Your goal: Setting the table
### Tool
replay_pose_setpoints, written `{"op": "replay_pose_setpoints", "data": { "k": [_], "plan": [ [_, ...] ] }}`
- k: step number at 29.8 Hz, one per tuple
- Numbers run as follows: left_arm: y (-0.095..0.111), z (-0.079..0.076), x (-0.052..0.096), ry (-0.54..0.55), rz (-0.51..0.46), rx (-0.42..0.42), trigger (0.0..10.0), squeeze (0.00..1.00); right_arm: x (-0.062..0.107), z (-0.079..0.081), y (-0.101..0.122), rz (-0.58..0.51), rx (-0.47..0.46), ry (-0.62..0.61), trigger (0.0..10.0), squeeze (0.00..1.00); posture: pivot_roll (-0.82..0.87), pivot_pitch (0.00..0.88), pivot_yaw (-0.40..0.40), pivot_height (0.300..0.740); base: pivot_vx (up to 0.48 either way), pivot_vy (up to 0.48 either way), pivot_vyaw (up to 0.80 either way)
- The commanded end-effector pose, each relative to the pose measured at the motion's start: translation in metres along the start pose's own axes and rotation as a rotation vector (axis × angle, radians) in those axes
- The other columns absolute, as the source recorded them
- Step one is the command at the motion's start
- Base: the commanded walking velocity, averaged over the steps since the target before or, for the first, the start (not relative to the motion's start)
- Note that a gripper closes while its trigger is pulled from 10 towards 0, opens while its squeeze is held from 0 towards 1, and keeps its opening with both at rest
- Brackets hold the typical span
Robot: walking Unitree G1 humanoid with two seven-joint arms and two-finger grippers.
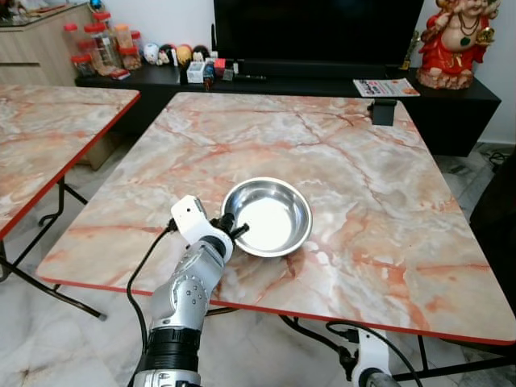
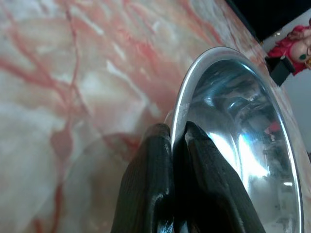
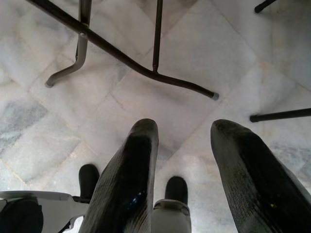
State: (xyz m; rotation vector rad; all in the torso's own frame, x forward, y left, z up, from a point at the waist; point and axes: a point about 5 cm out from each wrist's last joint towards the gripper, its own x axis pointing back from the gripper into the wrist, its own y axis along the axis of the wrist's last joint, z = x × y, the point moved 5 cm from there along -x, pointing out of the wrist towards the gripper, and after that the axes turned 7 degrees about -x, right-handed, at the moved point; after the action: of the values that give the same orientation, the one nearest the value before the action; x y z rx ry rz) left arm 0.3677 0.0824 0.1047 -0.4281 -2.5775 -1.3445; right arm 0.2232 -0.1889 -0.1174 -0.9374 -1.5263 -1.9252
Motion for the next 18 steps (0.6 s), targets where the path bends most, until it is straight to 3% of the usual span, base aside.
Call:
{"op": "replay_pose_setpoints", "data": {
  "k": [1, 7, 16, 17, 18],
  "plan": [
    [-0.01, -0.021, -0.003, -0.069, 0.051, 0.015, 10.0, 0.0, 0.0, 0.001, 0.001, -0.002, 0.005, 0.002, 10.0, 0.0, 0.02, 0.0, -0.001, 0.732, 0.0, 0.0, 0.0],
    [-0.017, -0.032, -0.013, -0.085, 0.083, 0.061, 10.0, 0.0, -0.001, 0.003, 0.001, -0.002, 0.009, 0.007, 10.0, 0.0, 0.02, 0.0, 0.0, 0.732, 0.0, 0.0, 0.0],
    [-0.009, -0.03, -0.025, -0.057, 0.074, 0.055, 10.0, 0.0, -0.001, 0.002, 0.001, -0.002, 0.005, 0.004, 10.0, 0.0, 0.01, 0.0, 0.001, 0.732, 0.0, 0.0, 0.0],
    [-0.006, -0.029, -0.028, -0.04, 0.074, 0.05, 10.0, 0.75, -0.001, 0.002, 0.001, -0.002, 0.003, 0.003, 10.0, 0.0, 0.01, 0.0, 0.001, 0.732, 0.0, 0.0, 0.0],
    [-0.005, -0.03, -0.029, -0.039, 0.075, 0.046, 10.0, 1.0, -0.001, 0.002, 0.001, -0.002, 0.002, 0.002, 10.0, 0.0, 0.01, 0.0, 0.001, 0.732, 0.0, 0.0, 0.0]
  ]
}}
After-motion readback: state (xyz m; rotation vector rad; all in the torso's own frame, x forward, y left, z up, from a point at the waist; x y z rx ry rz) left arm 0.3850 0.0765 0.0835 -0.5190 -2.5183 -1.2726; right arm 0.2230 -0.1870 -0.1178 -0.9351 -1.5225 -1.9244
